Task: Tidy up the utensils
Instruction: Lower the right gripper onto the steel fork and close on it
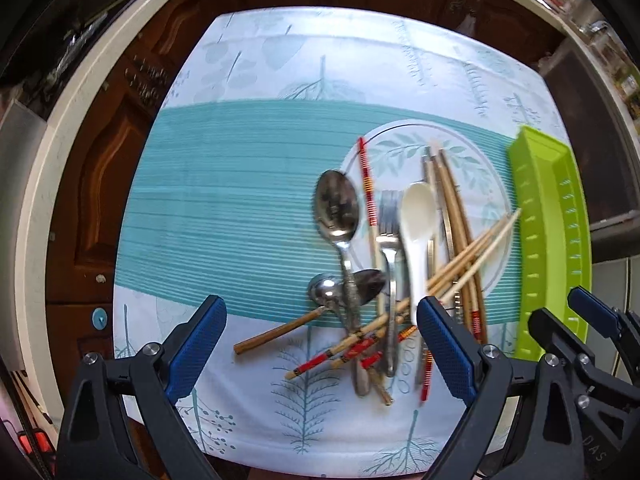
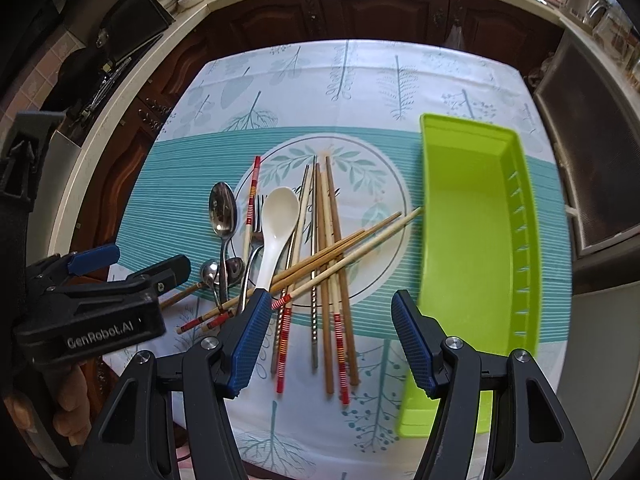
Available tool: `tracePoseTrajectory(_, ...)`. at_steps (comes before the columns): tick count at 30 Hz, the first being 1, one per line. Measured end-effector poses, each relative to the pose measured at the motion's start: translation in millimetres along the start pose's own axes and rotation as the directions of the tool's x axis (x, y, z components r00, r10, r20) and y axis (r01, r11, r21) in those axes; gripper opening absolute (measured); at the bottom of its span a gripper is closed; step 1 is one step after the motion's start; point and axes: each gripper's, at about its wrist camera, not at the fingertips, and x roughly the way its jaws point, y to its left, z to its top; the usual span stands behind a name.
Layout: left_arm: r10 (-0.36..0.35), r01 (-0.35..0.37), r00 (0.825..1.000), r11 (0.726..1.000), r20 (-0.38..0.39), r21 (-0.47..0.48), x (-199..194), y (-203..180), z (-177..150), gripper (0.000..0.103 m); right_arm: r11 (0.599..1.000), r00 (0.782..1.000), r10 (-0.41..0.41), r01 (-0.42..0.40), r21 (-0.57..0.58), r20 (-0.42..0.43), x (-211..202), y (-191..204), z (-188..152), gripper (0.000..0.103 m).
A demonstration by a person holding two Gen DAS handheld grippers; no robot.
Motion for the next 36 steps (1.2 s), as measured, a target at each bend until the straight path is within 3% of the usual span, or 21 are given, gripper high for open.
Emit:
tracePoseTrajectory(6, 0.028, -0.028, 0.999, 1.000, -0.037, -0.013, 27.2, 32.9, 9.4, 0.090, 0.998, 0.998, 0.028, -0.025, 0.058, -0.048, 33.6, 1.9, 8.5, 0.064)
tracePoseTrajectory(11, -0.078, 0.074, 0.994, 0.996, -0.080, -0.053, 48.8, 51.1, 21.9, 0.085, 0.995, 0.995, 0.054, -0.047, 0.088, -0.078, 56.8, 6.1, 15.2, 0.064)
tracePoseTrajectory(16, -0.209, 0.204, 0.973, 0.977, -0.101, -0.057, 74.0, 57.4, 38.3, 0.081, 0.993, 0.994, 0.062, -0.052, 0.104, -0.093, 75.4, 11.9, 21.9, 0.063)
tracePoseTrajectory(21, -0.293, 0.287, 0.945, 0.956, -0.144, -0.062, 95.0, 56.1, 50.5, 0.056, 0.990, 0.992, 0.064, -0.051, 0.129, -0.105, 86.2, 14.0, 27.0, 0.061)
tracePoseTrajectory(24, -0.326, 0.319, 0.931, 0.945, -0.161, -0.070, 100.1, 57.0, 52.3, 0.054, 0.989, 0.990, 0.072, -0.056, 0.140, -0.118, 92.4, 15.1, 26.5, 0.061)
tracePoseTrajectory(31, -0.363, 0.362, 0.913, 0.931, -0.186, -0.038, 91.5, 49.9, 50.1, 0.054, 0.985, 0.982, 0.115, -0.093, 0.143, -0.153, 104.6, 22.7, 22.4, 0.053)
tracePoseTrajectory(36, -0.354, 0.364, 0.908, 0.931, -0.224, 0.008, 84.8, 49.4, 34.0, 0.042, 0.978, 0.961, 0.192, -0.170, 0.123, -0.197, 112.5, 35.6, 15.9, 0.044)
